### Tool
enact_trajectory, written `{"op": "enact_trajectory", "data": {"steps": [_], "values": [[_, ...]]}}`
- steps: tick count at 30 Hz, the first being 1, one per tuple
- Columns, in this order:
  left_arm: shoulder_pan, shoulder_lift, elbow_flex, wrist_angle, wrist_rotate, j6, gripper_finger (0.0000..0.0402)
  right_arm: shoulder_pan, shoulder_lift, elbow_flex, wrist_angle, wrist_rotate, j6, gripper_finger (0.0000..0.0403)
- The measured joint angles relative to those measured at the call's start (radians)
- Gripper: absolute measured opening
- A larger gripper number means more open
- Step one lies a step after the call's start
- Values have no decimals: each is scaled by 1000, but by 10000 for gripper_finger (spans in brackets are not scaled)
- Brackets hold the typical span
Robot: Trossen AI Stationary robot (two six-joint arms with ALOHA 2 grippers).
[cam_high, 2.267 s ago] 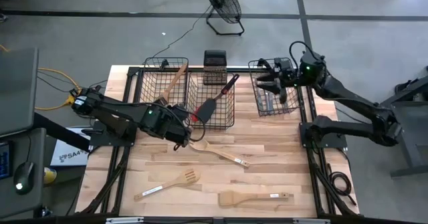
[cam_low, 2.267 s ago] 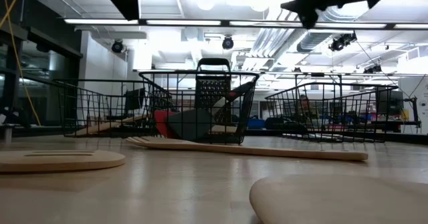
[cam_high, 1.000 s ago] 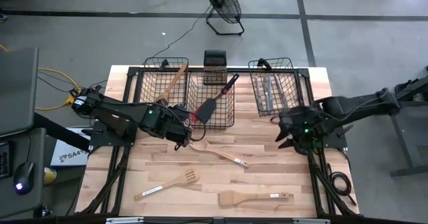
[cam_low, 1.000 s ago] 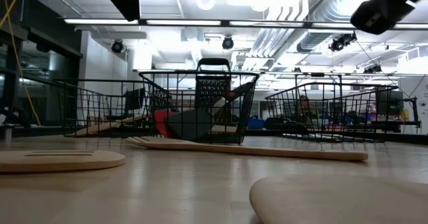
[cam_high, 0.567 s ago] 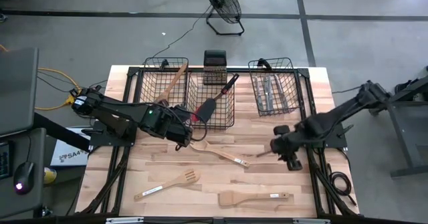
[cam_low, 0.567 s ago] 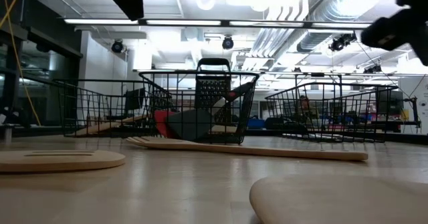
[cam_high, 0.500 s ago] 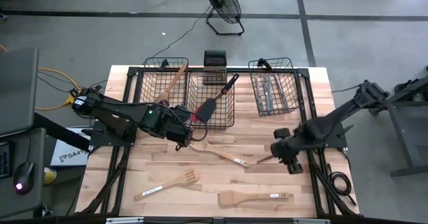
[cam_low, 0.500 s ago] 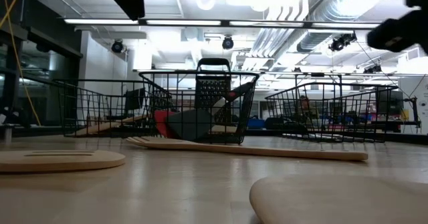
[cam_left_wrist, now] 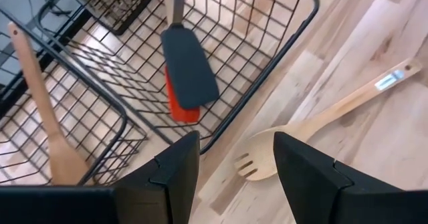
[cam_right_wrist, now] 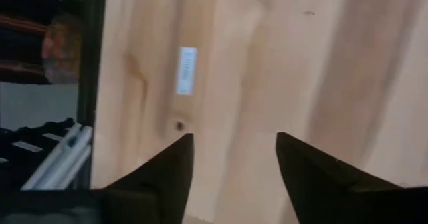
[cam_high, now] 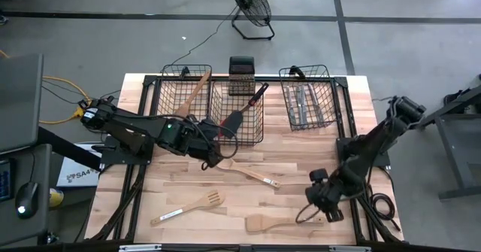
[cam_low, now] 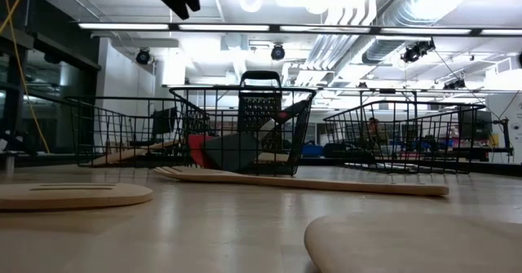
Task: Pick & Place Kitchen Items
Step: Put the light brown wooden spatula into the left wire basket
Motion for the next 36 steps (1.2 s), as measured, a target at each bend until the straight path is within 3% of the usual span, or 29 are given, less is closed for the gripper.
{"op": "enact_trajectory", "data": {"steps": [4,14,29,36], "values": [[0,0,0,15,0,0,186,75,79,0,88,5,79,230],[0,0,0,25,29,0,186,208,204,0,168,55,268,227],[1,0,0,24,26,26,186,250,305,36,211,168,297,227],[1,0,0,24,23,34,186,300,388,76,192,294,285,227]]}}
